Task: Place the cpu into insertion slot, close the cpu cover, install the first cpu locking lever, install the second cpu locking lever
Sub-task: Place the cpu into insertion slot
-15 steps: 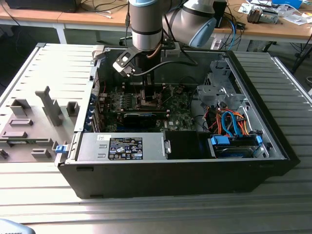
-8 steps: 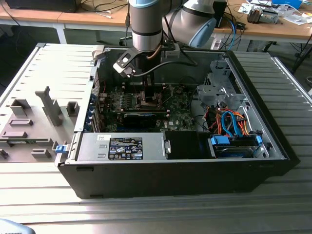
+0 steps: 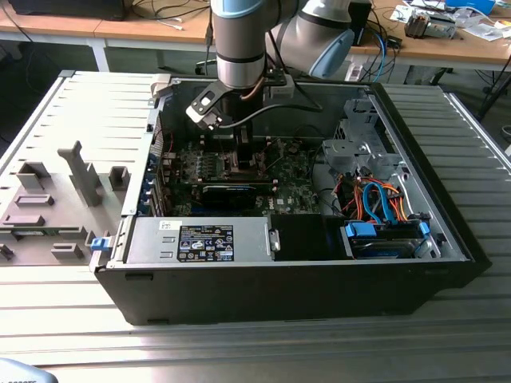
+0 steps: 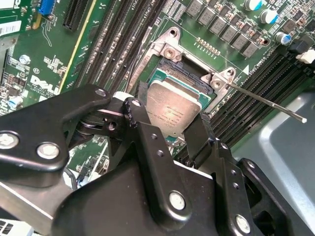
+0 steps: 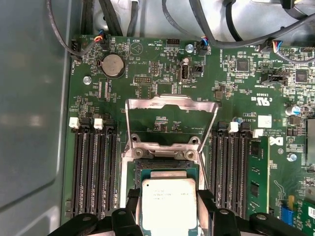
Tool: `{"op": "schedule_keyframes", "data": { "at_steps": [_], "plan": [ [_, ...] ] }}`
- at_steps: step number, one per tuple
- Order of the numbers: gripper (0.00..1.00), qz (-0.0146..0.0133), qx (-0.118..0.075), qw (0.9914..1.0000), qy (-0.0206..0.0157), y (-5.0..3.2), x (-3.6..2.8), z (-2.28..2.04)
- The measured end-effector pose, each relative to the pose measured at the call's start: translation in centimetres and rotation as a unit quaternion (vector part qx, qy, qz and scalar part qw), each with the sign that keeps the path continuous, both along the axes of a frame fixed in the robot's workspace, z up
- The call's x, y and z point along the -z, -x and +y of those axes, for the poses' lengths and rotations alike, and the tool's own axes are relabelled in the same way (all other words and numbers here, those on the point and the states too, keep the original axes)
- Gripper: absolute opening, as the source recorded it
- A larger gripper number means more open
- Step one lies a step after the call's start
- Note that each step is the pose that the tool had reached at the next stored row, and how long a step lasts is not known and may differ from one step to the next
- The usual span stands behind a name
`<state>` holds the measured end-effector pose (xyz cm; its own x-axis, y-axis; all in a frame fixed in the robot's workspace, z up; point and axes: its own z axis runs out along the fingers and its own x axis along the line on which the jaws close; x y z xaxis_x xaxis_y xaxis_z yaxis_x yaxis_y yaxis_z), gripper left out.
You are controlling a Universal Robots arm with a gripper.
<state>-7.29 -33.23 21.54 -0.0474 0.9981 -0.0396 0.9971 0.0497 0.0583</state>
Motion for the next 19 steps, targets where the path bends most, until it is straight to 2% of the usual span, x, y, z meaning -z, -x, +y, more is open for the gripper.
{"op": "schedule_keyframes", "data": {
  "at_steps": [4,11,15,19],
  "plan": [
    [0.55,0.0,0.0,1.0,0.0,0.0,0.38,0.07],
    [0.55,0.0,0.002,1.0,0.0,-0.04,1.43,0.63],
    [0.55,0.0,0.009,0.99996,0.0005,-0.03,1.71,0.67],
    [0.55,0.0,0.011,0.99994,0.0031,-0.03,1.73,0.67]
  ]
}}
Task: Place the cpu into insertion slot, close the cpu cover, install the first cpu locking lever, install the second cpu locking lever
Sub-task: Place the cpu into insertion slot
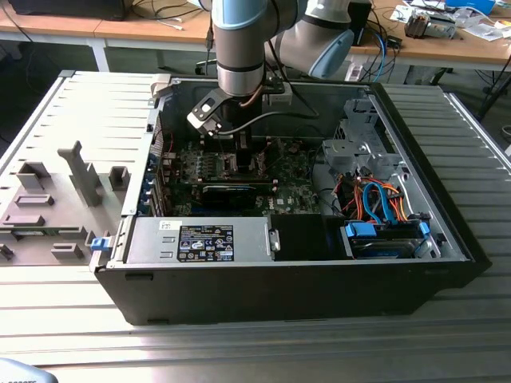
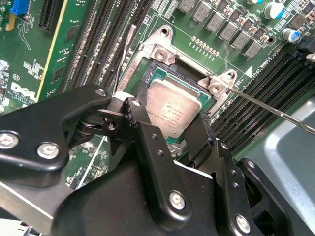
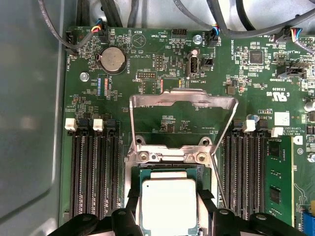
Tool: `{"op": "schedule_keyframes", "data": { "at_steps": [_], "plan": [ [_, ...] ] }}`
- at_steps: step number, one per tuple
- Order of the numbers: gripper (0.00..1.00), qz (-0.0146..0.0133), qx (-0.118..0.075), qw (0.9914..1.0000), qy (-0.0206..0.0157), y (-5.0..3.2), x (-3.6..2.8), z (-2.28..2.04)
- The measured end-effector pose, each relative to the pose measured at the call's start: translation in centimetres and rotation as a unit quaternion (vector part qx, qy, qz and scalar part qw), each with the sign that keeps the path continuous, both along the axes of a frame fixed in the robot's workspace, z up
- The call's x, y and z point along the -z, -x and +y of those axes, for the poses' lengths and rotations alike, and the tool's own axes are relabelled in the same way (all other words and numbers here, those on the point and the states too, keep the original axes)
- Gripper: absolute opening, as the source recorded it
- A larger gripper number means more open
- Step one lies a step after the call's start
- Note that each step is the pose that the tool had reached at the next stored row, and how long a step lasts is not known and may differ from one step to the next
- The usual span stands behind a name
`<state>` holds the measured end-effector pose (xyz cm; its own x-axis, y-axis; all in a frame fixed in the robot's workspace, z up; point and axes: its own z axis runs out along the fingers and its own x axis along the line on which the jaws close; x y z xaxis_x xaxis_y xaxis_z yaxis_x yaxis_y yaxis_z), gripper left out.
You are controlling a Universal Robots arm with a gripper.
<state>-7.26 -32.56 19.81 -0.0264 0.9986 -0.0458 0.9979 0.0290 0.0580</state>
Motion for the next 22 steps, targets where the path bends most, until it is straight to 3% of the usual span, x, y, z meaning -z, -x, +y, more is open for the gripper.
{"op": "schedule_keyframes", "data": {
  "at_steps": [22],
  "plan": [
    [0.55,-0.0003,0.001,1.0,0.0006,-0.11,0.04,-0.26]
  ]
}}
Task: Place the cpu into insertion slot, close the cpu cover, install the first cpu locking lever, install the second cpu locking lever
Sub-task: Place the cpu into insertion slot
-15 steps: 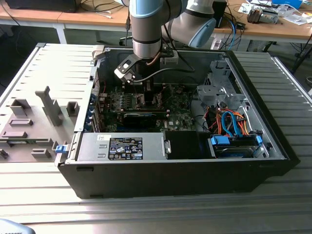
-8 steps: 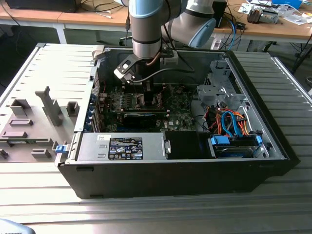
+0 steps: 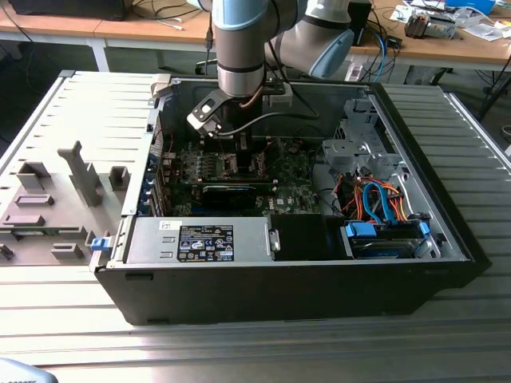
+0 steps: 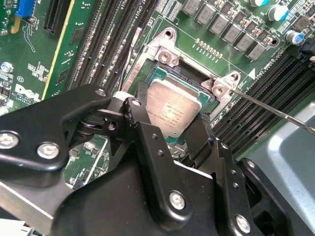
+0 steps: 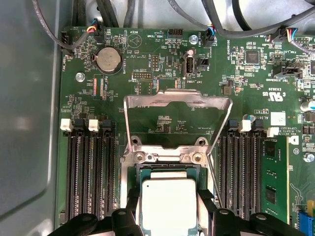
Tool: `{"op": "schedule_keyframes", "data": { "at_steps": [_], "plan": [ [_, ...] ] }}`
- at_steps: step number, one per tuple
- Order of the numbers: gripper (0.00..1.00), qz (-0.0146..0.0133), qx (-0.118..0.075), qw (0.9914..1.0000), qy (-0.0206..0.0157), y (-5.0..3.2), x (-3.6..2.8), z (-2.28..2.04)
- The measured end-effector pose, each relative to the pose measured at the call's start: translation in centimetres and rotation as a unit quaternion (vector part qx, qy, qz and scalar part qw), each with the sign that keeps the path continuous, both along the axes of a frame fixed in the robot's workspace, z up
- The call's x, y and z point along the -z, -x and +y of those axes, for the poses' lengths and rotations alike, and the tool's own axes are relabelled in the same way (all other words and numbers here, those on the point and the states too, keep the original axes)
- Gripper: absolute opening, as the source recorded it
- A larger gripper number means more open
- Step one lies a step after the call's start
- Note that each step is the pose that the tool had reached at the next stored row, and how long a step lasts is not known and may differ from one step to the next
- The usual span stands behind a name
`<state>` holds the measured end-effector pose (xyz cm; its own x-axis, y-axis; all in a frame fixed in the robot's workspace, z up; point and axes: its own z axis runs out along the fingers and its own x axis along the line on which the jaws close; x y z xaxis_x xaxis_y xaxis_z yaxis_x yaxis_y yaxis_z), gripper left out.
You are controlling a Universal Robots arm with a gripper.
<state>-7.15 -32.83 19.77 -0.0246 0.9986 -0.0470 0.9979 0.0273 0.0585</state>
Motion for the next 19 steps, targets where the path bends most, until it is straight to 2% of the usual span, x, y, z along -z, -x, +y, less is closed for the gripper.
{"op": "schedule_keyframes", "data": {
  "at_steps": [14,16,17,19],
  "plan": [
    [0.55,-0.0004,0.003,1.0,0.0001,-0.05,0.06,-0.01],
    [0.55,-0.0005,0.003,1.0,-0.0005,-0.06,0.09,0.01],
    [0.62,-0.0003,0.003,1.0,-0.0003,-0.05,0.08,0.01],
    [0.62,-0.0002,0.003,0.99999,-0.0001,-0.04,0.06,0.0]
  ]
}}
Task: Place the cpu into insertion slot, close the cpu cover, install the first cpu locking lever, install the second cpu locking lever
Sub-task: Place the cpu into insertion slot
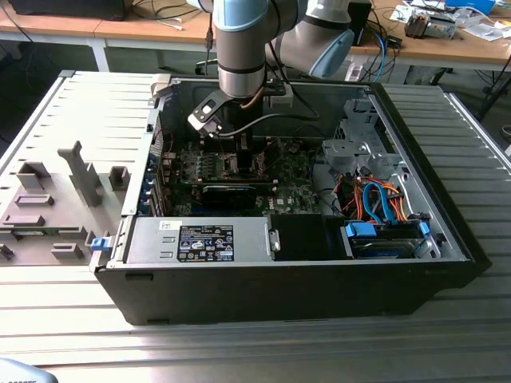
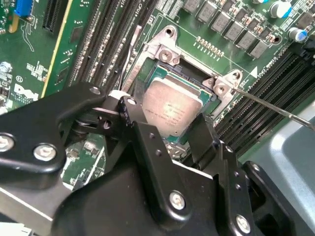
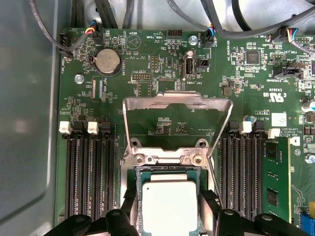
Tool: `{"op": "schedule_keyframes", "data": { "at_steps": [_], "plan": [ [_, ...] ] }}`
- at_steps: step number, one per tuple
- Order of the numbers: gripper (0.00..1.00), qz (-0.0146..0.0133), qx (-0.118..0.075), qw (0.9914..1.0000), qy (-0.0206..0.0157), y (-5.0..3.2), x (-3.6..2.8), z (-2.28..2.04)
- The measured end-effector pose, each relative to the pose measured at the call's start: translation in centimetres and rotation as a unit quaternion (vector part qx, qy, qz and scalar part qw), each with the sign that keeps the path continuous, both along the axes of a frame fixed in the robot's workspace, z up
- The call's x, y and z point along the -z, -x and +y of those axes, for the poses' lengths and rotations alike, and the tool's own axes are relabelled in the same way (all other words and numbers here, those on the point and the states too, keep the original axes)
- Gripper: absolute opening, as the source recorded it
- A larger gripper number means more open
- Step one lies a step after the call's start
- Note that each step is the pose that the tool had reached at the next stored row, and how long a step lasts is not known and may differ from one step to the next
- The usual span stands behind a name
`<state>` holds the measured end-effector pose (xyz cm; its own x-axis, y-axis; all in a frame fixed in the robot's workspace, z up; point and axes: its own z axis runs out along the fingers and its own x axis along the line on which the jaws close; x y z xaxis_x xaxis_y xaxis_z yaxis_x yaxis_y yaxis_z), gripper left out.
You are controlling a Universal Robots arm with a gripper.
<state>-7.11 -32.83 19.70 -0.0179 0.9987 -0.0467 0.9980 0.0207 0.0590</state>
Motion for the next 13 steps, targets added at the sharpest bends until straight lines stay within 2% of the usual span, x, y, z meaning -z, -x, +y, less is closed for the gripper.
{"op": "schedule_keyframes", "data": {
  "at_steps": [6,13],
  "plan": [
    [0.62,0.0,0.0,1.0,0.0,-0.02,-0.29,0.0],
    [0.62,0.0004,0.0,1.0,0.0,-0.07,-0.31,0.0]
  ]
}}
